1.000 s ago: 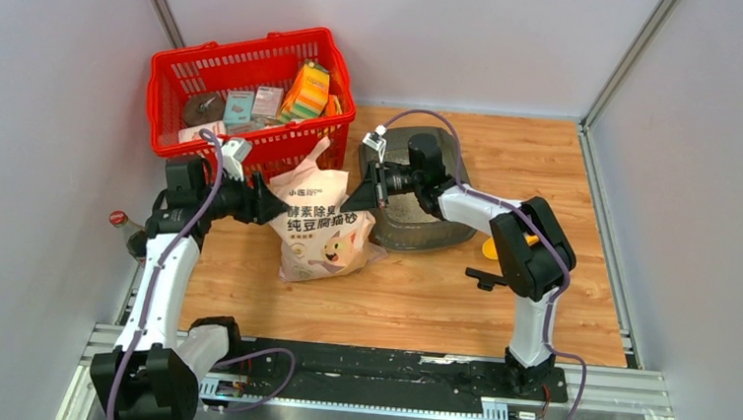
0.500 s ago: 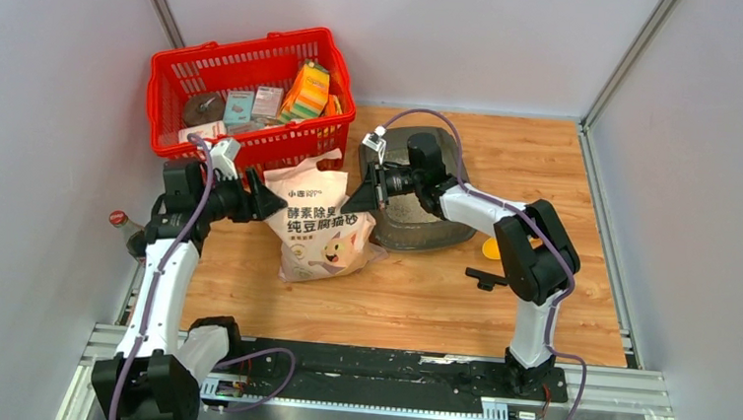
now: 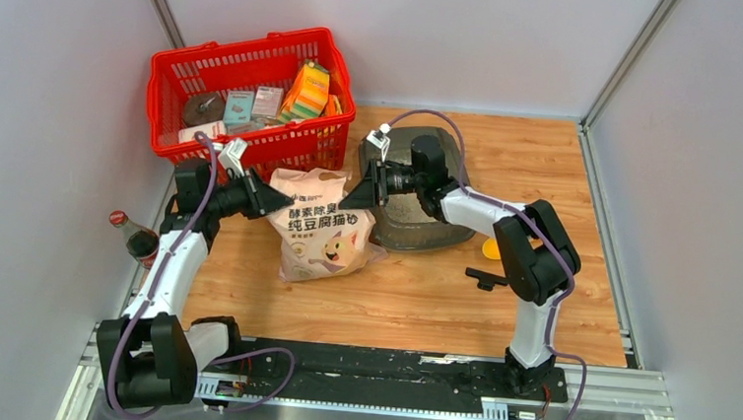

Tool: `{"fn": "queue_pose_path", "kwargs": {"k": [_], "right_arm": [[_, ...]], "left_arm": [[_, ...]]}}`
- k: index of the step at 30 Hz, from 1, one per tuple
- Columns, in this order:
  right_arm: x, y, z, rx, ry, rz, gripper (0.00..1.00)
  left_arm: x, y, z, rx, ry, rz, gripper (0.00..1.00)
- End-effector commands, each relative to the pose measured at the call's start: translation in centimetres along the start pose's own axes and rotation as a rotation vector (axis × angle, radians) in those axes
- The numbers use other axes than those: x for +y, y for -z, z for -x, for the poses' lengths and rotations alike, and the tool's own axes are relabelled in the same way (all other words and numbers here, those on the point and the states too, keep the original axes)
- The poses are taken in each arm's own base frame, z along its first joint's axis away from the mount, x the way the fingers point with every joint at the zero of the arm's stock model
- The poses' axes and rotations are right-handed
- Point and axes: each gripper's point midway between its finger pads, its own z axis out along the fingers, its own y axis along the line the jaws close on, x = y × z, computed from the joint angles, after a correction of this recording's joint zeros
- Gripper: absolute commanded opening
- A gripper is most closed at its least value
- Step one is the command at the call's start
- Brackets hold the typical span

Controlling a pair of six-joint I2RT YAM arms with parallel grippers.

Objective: Fill the litter box with clean litter

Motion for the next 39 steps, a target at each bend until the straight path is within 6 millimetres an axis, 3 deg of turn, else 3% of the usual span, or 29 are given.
{"fn": "queue_pose_path", "kwargs": {"k": [1,9,17,20,24,25,26,28,30,32,34,35,39], "right_arm": [[1.2,-0.5,1.6,-0.070,0.039,0.021,0.52],[1.9,-2.2,1.4,-0.083,0.036,0.052,0.55],[1.1,-2.1,0.1,-0.091,0.012,-0.009,0.54],[1.0,-2.0,0.1,-0.085,0.009,-0.011,0.47],[1.3,-1.8,0.1,-0.071,-0.015,-0.002,0.16],[1.5,-1.6,0.2,-0.071,-0.018,0.004,0.12],[1.6,-1.3,0.3,-0.070,-0.023,0.008,0.09],[2.2,-0.8,0.5,-0.056,-0.033,0.034,0.03],[2.6,-0.3,0.7,-0.038,-0.055,0.058,0.00],[2.9,0.3,1.4,-0.041,-0.101,0.069,0.00],[3.9,0.6,1.7,-0.003,-0.115,0.112,0.00],[3.7,0.9,1.9,0.010,-0.135,0.116,0.00],[4.4,2.0,2.1,0.096,-0.255,0.166,0.00]], "left_arm": [[-1.3,0.1,0.7,-0.032,-0.036,-0.063,0.08],[-1.3,0.8,1.2,-0.078,-0.008,-0.012,0.01],[-1.5,0.9,2.3,-0.110,0.000,-0.020,0.00],[-1.4,0.7,2.4,-0.113,0.015,-0.023,0.00],[-1.0,0.6,2.5,-0.119,0.024,-0.015,0.01],[-0.9,0.5,2.5,-0.119,0.040,-0.012,0.05],[-0.8,0.4,2.3,-0.112,0.057,-0.014,0.27],[-0.9,0.2,2.6,-0.118,0.069,-0.023,0.43],[-0.8,0.1,2.5,-0.108,0.090,-0.019,0.34],[-0.1,0.4,1.1,-0.049,0.129,0.020,0.09],[-0.1,0.9,0.4,-0.010,0.129,0.036,0.03],[0.1,1.2,-1.0,0.038,0.180,0.060,0.00],[-0.4,1.8,-2.3,0.114,0.251,0.067,0.00]]}}
